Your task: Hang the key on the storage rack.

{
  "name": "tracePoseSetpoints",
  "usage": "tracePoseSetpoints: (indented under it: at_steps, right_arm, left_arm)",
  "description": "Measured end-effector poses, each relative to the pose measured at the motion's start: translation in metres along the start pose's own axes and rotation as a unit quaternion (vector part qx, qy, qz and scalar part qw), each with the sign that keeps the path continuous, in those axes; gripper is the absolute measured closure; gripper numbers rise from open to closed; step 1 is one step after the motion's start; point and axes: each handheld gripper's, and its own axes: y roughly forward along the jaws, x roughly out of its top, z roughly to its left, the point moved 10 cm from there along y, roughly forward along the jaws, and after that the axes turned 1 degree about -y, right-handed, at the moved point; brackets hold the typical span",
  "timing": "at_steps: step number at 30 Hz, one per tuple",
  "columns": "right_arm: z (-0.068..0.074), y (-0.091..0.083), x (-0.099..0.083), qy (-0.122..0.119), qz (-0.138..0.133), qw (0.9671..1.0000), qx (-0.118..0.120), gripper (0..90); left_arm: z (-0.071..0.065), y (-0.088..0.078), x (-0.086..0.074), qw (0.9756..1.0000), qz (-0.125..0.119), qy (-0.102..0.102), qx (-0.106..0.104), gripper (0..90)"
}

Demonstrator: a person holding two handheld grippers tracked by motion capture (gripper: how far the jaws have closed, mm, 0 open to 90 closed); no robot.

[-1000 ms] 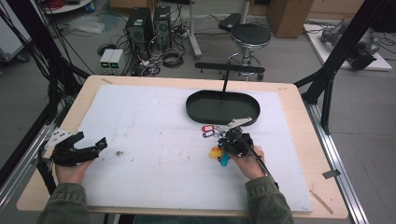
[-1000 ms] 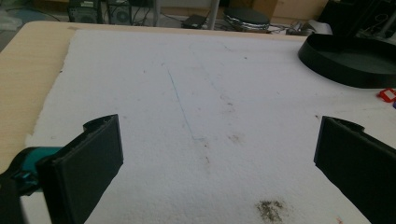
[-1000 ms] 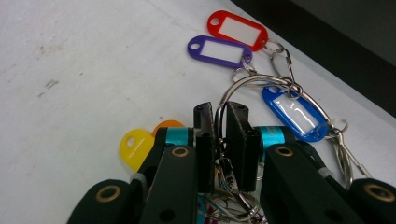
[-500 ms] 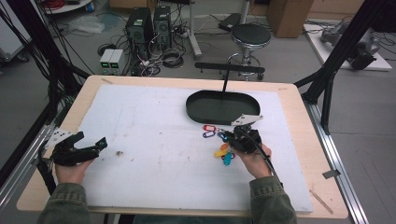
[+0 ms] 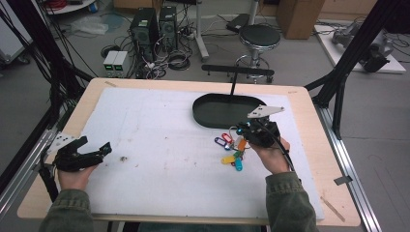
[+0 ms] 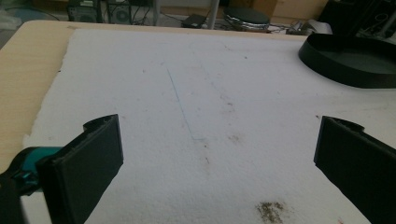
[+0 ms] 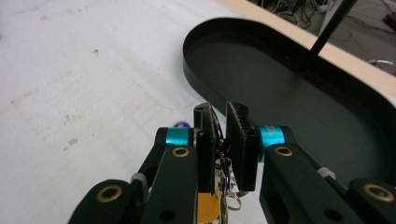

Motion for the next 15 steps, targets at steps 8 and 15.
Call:
tracePoseSetpoints:
  at_steps: [8,15]
  right_arm:
    - [-0.005,-0.009,0.016,0.001,-0.015,0.9999,0.004,82.1]
    - [-0.011,-0.013,0.031,-0.002,-0.022,0.9997,0.008,82.0]
  left_arm:
    - [0.000,0.000,0.000,1.0000,0.001,0.000,0.000,1.7]
    - [0.000,0.000,-0.001,1.0000,0.003,0.002,0.000,1.7]
